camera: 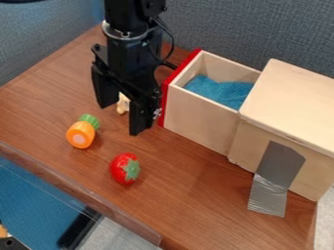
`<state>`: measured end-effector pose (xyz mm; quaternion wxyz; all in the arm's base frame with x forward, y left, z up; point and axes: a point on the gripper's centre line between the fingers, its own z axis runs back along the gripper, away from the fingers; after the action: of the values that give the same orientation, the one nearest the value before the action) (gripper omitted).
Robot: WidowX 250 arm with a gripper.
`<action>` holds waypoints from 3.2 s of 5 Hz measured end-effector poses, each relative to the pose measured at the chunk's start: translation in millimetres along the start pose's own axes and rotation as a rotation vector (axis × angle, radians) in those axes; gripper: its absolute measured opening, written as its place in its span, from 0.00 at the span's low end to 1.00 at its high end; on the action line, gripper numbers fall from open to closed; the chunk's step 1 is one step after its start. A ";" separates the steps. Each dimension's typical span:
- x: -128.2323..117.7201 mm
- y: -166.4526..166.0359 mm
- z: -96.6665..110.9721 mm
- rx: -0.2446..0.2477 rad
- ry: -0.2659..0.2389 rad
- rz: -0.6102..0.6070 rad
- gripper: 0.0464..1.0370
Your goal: Take the yellow object on the table and put it on the left
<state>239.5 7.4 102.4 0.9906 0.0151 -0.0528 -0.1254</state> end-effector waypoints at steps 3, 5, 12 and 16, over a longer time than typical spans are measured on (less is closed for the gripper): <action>-9.9 64.2 -37.9 0.045 0.048 0.190 0.96; -20.3 106.2 -71.0 0.123 0.065 0.423 0.96; -10.6 102.6 -101.3 0.114 0.088 0.495 0.96; -5.5 99.4 -124.9 -0.044 0.150 0.349 0.66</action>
<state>272.3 107.2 -18.0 0.9986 -0.0069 0.0220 0.0485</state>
